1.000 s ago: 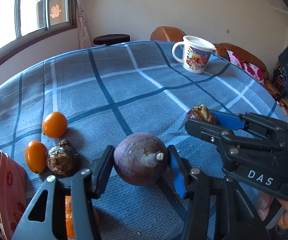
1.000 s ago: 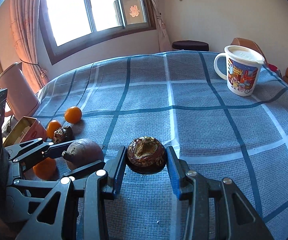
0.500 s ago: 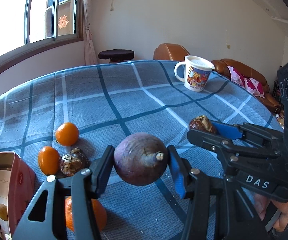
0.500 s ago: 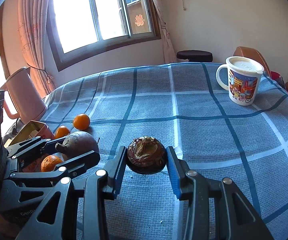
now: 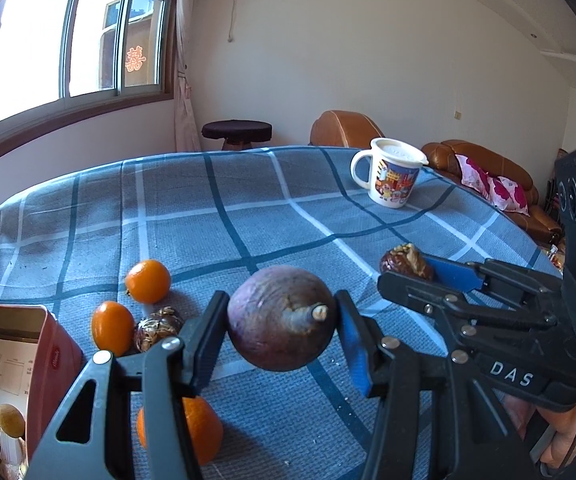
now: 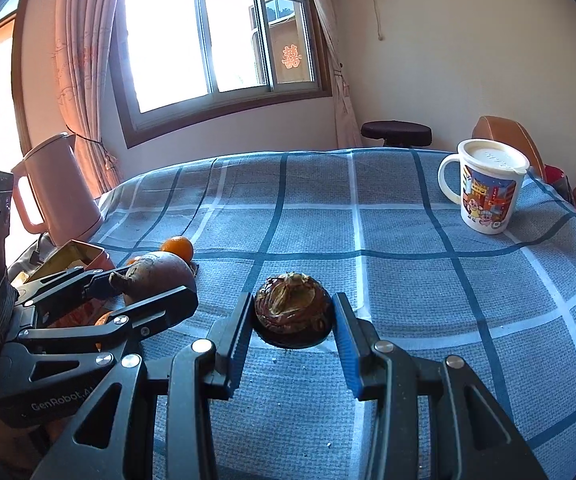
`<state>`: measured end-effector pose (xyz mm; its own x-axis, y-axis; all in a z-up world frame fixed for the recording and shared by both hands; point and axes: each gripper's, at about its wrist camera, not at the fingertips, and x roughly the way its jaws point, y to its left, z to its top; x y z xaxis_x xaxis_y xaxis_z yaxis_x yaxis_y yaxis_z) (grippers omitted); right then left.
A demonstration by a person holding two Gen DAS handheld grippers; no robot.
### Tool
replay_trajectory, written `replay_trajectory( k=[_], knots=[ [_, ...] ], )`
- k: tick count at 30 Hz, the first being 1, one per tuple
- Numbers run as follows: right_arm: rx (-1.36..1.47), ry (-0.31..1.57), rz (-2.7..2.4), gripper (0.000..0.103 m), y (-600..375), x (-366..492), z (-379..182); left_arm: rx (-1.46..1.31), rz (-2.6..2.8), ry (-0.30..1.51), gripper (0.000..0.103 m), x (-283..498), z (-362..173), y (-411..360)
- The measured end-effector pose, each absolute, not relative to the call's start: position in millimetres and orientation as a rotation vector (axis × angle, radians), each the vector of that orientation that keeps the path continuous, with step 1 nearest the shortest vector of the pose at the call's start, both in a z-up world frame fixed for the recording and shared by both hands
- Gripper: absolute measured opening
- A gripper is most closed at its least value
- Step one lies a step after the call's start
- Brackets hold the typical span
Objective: Organize fruits
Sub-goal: 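Carry the beet with the left tool while the right tool carries the mangosteen toward the box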
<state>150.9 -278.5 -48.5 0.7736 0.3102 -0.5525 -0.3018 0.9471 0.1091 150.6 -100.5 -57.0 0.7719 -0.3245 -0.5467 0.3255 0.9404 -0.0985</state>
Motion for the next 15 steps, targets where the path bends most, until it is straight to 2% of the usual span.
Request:
replay_trajectory(
  k=[15],
  knots=[
    [-0.001, 0.543, 0.339, 0.042, -276.8, 140.3, -42.2, -0.007, -0.333, 0.535, 0.055, 141.0, -51.9, -94.7]
  ],
)
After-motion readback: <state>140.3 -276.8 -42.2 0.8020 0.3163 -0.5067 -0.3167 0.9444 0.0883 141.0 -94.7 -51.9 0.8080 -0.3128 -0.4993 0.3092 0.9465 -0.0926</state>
